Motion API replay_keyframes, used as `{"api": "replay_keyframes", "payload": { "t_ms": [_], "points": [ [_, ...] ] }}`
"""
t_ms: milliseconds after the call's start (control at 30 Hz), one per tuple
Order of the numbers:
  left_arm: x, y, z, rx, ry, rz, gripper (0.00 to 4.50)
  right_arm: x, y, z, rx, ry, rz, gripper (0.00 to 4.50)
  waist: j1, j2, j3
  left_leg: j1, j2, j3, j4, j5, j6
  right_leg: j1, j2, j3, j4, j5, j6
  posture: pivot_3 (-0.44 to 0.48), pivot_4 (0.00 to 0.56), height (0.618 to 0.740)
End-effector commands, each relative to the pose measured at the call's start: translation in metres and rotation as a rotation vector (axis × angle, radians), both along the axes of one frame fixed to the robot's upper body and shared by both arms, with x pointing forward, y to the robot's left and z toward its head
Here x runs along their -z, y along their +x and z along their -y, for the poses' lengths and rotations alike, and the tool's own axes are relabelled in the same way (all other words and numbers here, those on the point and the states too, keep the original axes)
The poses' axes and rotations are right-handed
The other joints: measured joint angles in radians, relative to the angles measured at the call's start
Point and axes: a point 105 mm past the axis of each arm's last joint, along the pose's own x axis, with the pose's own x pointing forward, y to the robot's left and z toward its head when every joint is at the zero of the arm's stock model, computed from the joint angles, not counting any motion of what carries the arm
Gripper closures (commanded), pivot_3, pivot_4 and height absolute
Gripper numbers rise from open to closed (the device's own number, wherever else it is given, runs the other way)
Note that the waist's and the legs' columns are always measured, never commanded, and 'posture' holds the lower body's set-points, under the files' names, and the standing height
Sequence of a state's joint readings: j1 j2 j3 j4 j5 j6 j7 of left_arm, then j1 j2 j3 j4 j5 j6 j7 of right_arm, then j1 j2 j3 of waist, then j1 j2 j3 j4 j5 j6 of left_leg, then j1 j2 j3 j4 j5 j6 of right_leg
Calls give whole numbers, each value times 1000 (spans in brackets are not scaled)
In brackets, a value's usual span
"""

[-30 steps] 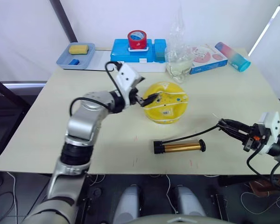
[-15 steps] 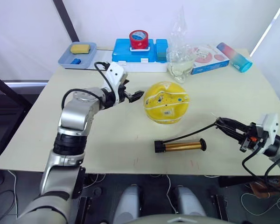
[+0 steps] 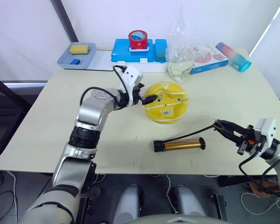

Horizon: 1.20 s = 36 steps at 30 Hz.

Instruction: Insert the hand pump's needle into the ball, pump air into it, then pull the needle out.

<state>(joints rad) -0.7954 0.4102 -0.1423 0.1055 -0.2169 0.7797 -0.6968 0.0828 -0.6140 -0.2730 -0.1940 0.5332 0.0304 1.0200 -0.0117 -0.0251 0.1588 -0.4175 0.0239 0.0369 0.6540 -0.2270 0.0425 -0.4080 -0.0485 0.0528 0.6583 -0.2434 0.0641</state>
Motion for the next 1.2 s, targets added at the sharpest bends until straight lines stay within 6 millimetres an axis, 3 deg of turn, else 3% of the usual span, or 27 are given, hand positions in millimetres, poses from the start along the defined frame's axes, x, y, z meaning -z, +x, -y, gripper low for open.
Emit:
{"api": "replay_keyframes", "payload": {
  "t_ms": [33, 100, 200, 400, 500, 933, 1200],
  "points": [
    [-17, 4, 11, 24, -15, 64, 24, -7, -1, -5, -18, -5, 45, 4215, 0, 0, 0, 0, 0, 0, 0, 0, 0, 0, 0, 0, 0, 0, 0, 0, 150, 739],
    [-16, 5, 14, 28, -18, 62, 24, -7, -1, -7, -20, -4, 47, 4215, 0, 0, 0, 0, 0, 0, 0, 0, 0, 0, 0, 0, 0, 0, 0, 0, 150, 739],
    [-15, 6, 17, 28, -21, 62, 773, -8, 1, -9, -24, -7, 50, 4215, -2, 0, 0, 0, 0, 0, 0, 0, 0, 0, 0, 0, 0, 0, 0, 0, 150, 739],
    [-13, 7, 17, 5, -32, 63, 3636, -13, 4, -12, -23, -8, 45, 4215, 1, 0, 0, 0, 0, 0, 0, 0, 0, 0, 0, 0, 0, 0, 0, 0, 150, 739],
    [-11, 5, 19, 4, -32, 64, 4490, -14, 6, -15, -17, -1, 39, 4215, 0, 0, 0, 0, 0, 0, 0, 0, 0, 0, 0, 0, 0, 0, 0, 0, 150, 739],
    [-14, -2, 25, -28, -108, 77, 4490, -23, 17, -65, -39, -61, -158, 4215, 0, 0, 0, 0, 0, 0, 0, 0, 0, 0, 0, 0, 1, 0, 0, 0, 150, 739],
    [-9, -9, 32, -44, -131, 68, 4490, -31, 38, -84, -12, -113, -271, 4215, 2, 0, 0, -1, 0, -2, 0, 0, 0, 0, 0, -1, 1, 0, 0, 0, 150, 739]
  ]
}}
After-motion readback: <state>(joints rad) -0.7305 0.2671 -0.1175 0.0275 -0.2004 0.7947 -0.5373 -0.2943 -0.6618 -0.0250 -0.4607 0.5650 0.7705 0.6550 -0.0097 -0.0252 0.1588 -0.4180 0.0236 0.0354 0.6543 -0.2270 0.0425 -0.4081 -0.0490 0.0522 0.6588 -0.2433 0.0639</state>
